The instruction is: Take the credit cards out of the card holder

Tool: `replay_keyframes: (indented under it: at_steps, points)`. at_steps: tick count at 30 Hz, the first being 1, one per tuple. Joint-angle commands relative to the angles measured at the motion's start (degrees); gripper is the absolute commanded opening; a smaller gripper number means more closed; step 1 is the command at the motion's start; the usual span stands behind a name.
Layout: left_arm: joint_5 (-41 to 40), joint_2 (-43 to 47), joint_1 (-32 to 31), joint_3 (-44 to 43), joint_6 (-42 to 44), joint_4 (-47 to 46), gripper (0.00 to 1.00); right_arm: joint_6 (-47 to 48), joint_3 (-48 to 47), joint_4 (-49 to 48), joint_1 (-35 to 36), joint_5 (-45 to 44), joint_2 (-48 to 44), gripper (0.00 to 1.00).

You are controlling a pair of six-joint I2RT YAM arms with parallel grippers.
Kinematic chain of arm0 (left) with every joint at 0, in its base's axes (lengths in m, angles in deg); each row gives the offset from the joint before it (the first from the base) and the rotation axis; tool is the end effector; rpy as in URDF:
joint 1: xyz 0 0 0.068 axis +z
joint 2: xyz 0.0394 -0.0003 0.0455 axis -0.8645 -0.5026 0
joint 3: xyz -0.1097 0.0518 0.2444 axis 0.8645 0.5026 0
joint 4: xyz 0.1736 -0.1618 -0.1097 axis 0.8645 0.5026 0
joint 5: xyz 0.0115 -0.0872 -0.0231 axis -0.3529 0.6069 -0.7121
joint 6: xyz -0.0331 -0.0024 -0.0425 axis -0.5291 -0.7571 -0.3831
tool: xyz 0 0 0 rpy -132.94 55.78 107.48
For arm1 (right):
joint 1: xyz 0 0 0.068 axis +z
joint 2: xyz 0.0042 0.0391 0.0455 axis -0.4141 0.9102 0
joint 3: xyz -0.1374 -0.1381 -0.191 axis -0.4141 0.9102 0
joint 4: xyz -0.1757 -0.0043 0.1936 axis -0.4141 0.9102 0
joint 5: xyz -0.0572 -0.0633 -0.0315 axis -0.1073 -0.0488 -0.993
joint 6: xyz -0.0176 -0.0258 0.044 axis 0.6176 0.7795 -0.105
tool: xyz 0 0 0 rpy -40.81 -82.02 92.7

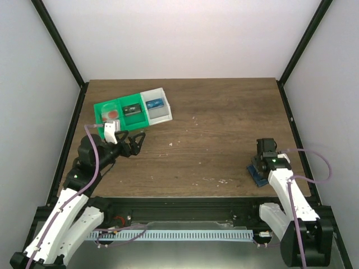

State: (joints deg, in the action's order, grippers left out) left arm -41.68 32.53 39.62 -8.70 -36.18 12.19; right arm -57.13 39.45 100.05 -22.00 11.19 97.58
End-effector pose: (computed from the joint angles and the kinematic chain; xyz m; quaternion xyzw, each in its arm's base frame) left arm 0.1394 -0.0613 0.3040 0.0604 0.7910 -0.3193 0.5183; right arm 0.1530 -0.0032 0.1907 0.5305 0.8065 0.0142 0.2606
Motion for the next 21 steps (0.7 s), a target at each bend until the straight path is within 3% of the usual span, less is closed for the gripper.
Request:
replay_keyframes:
  at_steps: [1,14,21]
  points:
    - [-0.9,1.4,-0.2,0.5,1.4,-0.6,1.00,-1.4,2.2,-0.2,-4.9,1.0,-0.2,0.37]
    - [-1.5,1.9,-0.2,0.9,1.7,-1.2,1.00,10.5,4.5,-14.2,-6.3,14.5,3.7,0.33]
    - [-1.6,1.5,-0.2,0.7,1.6,-1.1,0.99,11.8,7.1,-19.4,-6.2,22.3,7.2,0.32]
